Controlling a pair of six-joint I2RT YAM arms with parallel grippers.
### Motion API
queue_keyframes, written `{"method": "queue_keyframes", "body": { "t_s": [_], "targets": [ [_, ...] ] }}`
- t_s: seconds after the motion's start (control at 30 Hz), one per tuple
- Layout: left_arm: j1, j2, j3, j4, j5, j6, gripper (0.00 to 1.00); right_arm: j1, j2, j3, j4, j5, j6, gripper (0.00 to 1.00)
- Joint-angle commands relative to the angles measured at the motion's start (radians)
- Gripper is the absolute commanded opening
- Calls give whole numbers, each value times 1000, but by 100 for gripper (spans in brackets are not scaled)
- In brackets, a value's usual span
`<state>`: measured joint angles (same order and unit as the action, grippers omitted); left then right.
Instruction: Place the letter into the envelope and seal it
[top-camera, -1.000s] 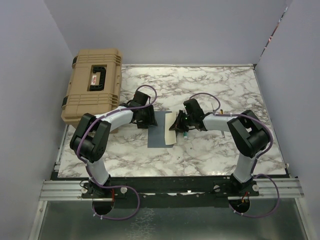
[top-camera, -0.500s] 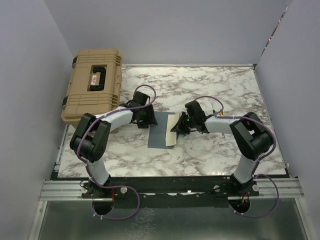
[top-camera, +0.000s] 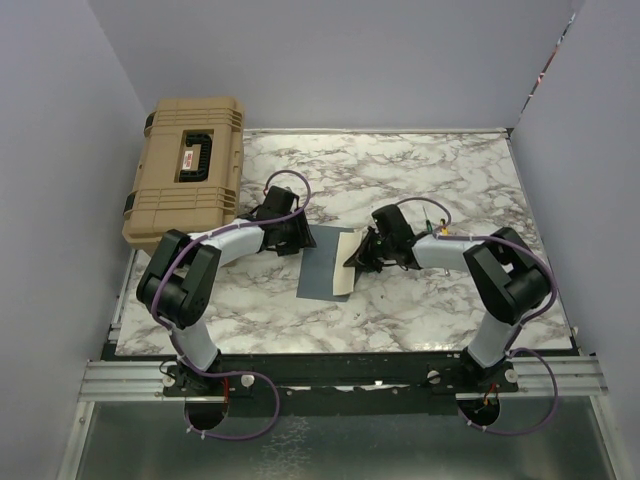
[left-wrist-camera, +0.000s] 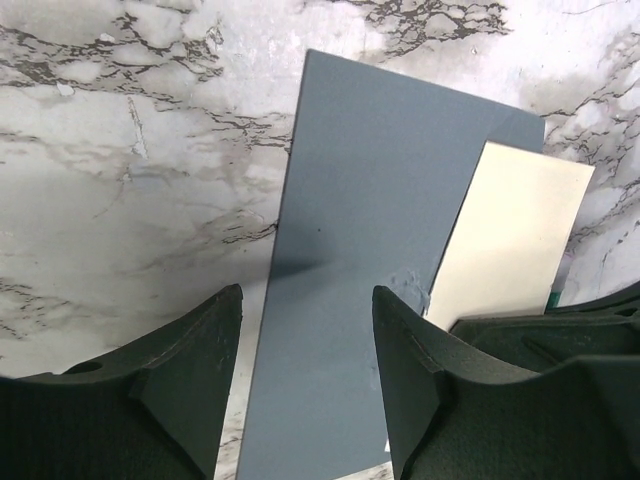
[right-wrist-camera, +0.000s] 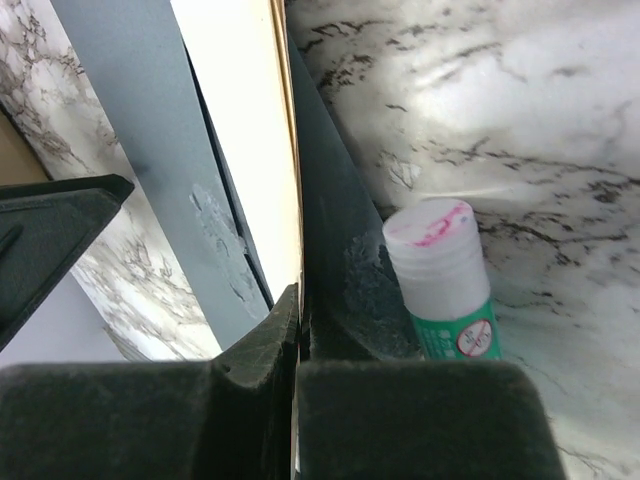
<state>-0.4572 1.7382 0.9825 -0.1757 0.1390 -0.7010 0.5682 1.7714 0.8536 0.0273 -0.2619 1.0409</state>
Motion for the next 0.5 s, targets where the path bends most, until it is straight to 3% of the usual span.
{"method": "queue_keyframes", "body": {
  "t_s": [0.0, 0.27, 0.47],
  "targets": [
    [6, 33, -32, -15, -77, -2, 56, 7, -52, -40, -58, 71, 32, 1],
    [6, 49, -29, -10, -116, -5, 55, 10, -58, -40, -57, 79, 27, 1],
    [6, 63, -24, 21, -27, 2, 55, 15, 2, -7, -36, 6, -5, 1]
  ]
}}
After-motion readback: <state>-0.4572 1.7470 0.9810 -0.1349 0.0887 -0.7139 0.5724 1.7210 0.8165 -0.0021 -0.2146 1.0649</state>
